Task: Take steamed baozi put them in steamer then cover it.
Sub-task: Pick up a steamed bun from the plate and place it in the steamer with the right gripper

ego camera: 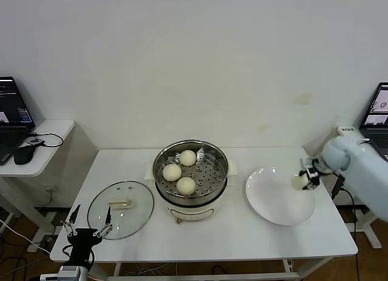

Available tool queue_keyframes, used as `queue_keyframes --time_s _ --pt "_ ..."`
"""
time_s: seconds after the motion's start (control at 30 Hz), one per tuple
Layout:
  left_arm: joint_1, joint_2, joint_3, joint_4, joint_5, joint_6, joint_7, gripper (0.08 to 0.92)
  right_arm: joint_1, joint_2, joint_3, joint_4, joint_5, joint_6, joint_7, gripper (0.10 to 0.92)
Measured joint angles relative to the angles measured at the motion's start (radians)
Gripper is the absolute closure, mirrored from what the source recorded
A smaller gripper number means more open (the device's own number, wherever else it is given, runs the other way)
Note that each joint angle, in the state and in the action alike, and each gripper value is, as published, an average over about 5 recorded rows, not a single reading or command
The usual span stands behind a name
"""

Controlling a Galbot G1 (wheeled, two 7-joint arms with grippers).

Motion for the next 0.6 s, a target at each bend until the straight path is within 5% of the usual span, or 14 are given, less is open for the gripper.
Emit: queue_keyframes --time_s 0.6 --pt "-0.004 -0.004 0.003 0.004 -0.002 -0.003 -0.004 0.177 0.44 0.156 -0.343 0.201 0.43 -0.24 0.099 0.448"
